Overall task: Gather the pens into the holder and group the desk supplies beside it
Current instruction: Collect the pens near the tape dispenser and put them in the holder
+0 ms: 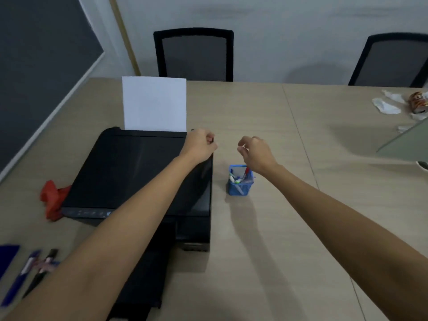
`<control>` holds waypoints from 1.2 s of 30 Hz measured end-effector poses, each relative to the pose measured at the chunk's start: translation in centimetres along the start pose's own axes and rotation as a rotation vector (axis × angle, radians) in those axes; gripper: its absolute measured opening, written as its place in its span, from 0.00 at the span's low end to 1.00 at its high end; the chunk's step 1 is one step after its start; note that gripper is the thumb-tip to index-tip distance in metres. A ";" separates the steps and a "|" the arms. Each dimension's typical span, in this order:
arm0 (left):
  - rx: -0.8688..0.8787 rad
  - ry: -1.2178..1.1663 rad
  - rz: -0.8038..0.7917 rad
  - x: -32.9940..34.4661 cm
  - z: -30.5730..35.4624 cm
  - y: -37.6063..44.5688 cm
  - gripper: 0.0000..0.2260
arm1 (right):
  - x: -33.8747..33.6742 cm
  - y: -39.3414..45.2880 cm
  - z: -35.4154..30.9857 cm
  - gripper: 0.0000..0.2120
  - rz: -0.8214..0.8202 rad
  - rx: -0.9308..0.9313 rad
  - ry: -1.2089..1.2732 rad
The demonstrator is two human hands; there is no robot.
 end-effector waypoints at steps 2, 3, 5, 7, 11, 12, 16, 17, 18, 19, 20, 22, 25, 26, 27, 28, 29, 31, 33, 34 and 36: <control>0.008 -0.029 0.039 -3.0 -1.1 -1.8 0.16 | 0.5 0.2 -3.0 0.10 -0.010 -0.049 -0.003; 0.001 -0.047 0.064 -4.6 -2.1 -2.8 0.16 | 1.0 0.3 -4.9 0.09 -0.017 -0.073 0.003; -0.023 -0.054 0.104 -8.0 -5.2 -5.2 0.16 | 2.9 0.2 -9.0 0.08 -0.035 -0.123 0.026; -0.066 -0.046 0.134 -10.8 -8.9 -7.3 0.15 | 4.9 -0.2 -12.7 0.08 -0.048 -0.169 0.050; -0.193 -0.018 0.165 -16.8 -18.5 -12.6 0.14 | 10.4 -2.2 -21.6 0.08 -0.101 -0.310 0.106; -0.235 -0.006 0.156 -18.2 -21.2 -13.9 0.15 | 11.9 -2.9 -23.8 0.08 -0.115 -0.340 0.114; -0.368 0.095 0.130 -22.2 -30.9 -19.4 0.12 | 18.1 -6.1 -31.2 0.08 -0.192 -0.443 0.145; -0.400 0.126 0.118 -22.6 -33.1 -20.6 0.12 | 19.6 -7.1 -32.6 0.08 -0.210 -0.468 0.149; -0.434 0.148 0.100 -22.8 -35.6 -21.9 0.11 | 21.4 -8.2 -34.1 0.09 -0.232 -0.494 0.156; -0.472 0.163 0.074 -22.7 -38.0 -23.1 0.11 | 23.1 -9.4 -35.3 0.09 -0.263 -0.509 0.165; -0.505 0.177 0.047 -22.2 -40.3 -24.1 0.11 | 24.8 -10.5 -36.2 0.09 -0.307 -0.511 0.166; -0.539 0.220 -0.019 -20.7 -43.9 -25.6 0.11 | 28.4 -12.8 -37.2 0.09 -0.420 -0.486 0.124; -0.540 0.288 -0.100 -17.9 -46.8 -27.0 0.11 | 33.1 -15.5 -36.9 0.08 -0.593 -0.373 0.001; -0.536 0.307 -0.110 -17.1 -47.4 -27.3 0.11 | 34.5 -16.3 -36.6 0.08 -0.635 -0.337 -0.034; -0.527 0.321 -0.115 -16.2 -48.0 -27.4 0.11 | 35.8 -17.1 -36.4 0.08 -0.671 -0.306 -0.064; -0.520 0.326 -0.116 -15.4 -48.5 -27.6 0.11 | 37.0 -17.8 -36.2 0.10 -0.701 -0.279 -0.093; -0.513 0.330 -0.116 -14.8 -48.7 -27.8 0.10 | 37.9 -18.5 -35.9 0.11 -0.716 -0.261 -0.128; -0.499 0.331 -0.130 -13.5 -49.4 -27.9 0.11 | 40.1 -19.4 -35.6 0.12 -0.709 -0.227 -0.197; -0.486 0.329 -0.126 -12.8 -49.2 -28.0 0.14 | 41.1 -19.7 -35.3 0.12 -0.665 -0.193 -0.233; -0.481 0.338 -0.111 -12.5 -49.4 -28.0 0.15 | 41.7 -19.8 -35.1 0.12 -0.657 -0.183 -0.249; -0.488 0.388 -0.089 -12.1 -49.8 -27.9 0.17 | 42.4 -19.6 -34.6 0.12 -0.663 -0.184 -0.284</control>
Point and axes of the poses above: each hand's wrist, its own y-axis towards the middle knuckle, its own x-axis out of the palm, z = x × y, the point moved 1 cm from there along y, towards the middle knuckle, and after that the axes turned 7 degrees about y, right-handed, at the moved point
